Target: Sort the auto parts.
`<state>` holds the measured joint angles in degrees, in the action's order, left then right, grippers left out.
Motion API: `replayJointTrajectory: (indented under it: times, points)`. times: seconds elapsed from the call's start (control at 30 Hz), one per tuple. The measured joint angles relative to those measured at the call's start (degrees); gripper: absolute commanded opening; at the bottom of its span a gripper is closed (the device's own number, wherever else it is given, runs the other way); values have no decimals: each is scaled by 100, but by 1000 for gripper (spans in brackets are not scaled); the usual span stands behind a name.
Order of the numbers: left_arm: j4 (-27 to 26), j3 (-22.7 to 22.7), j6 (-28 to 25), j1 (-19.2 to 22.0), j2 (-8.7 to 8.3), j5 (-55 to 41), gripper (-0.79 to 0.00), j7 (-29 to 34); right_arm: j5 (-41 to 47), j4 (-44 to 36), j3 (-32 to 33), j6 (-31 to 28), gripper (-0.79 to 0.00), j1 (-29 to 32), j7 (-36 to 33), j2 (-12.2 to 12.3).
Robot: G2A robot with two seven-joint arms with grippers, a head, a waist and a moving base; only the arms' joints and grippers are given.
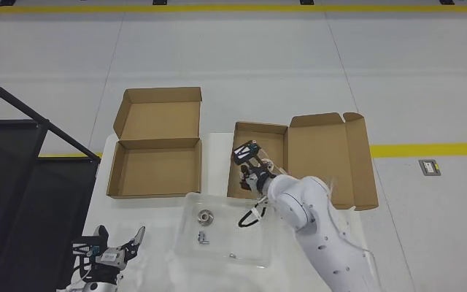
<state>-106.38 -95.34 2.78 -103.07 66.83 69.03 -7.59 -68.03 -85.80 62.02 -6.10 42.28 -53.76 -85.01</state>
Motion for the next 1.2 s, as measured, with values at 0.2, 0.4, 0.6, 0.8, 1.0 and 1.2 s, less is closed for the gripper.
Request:
replayJointTrajectory:
  times: [0.2, 0.4, 0.6, 0.8, 1.0, 1.2]
  points:
    - [0, 0, 0, 0, 0, 0, 0, 0, -27, 1394, -421, 307, -785, -798, 441, -178]
    - [0, 0, 0, 0, 0, 0, 0, 0, 198, 2822, -1010, 390, -785, -1500, 530, -451]
    - [0, 0, 0, 0, 0, 0, 0, 0, 237, 3913, -1497, 299, -785, -1933, 609, -713]
    - [0, 0, 0, 0, 0, 0, 0, 0, 140, 4679, -1856, 191, -785, -2236, 592, -941]
    - [0, 0, 0, 0, 0, 0, 0, 0, 153, 5362, -2010, 195, -785, -2470, 665, -1129]
    - [0, 0, 0, 0, 0, 0, 0, 0, 141, 5853, -2150, 181, -785, -2606, 711, -1312]
